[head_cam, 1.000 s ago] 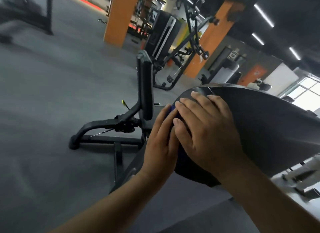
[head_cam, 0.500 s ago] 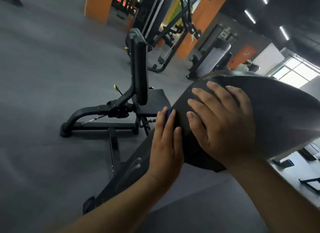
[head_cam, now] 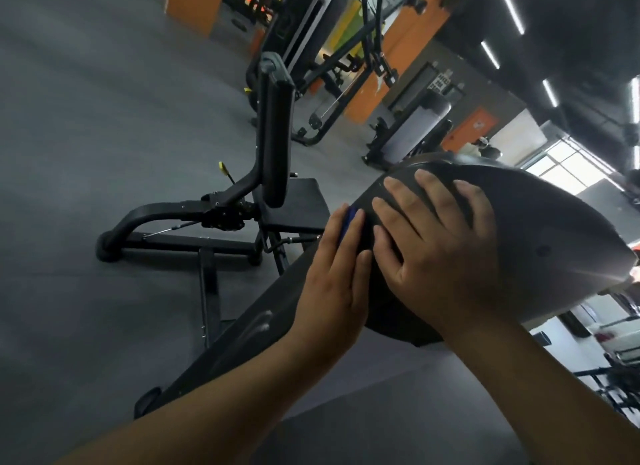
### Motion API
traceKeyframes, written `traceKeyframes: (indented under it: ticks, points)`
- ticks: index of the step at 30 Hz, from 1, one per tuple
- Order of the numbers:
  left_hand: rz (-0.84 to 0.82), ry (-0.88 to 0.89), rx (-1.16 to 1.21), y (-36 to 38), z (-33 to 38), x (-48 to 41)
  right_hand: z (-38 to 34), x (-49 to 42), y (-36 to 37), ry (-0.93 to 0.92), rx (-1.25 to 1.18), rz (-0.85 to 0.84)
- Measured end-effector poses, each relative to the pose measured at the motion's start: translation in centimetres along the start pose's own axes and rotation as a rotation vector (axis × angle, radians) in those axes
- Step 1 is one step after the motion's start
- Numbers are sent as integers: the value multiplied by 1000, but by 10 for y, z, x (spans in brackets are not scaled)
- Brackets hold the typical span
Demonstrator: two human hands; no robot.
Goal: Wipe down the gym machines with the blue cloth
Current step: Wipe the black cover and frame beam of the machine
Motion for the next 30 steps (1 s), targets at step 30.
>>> traceKeyframes:
  ticks: [30]
  points:
    - [183,-327,-47,-3,-98,96,-9,11,9,-94,-12,22]
Point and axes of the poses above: each hand's wrist, its own x-axis away from the middle knuckle, its own y-axis out of the palm, z = x × y, the point moved 9 cm from there along -x, towards the middle knuckle, and after that the axes turned 15 degrees about y, right-handed, at the moved point
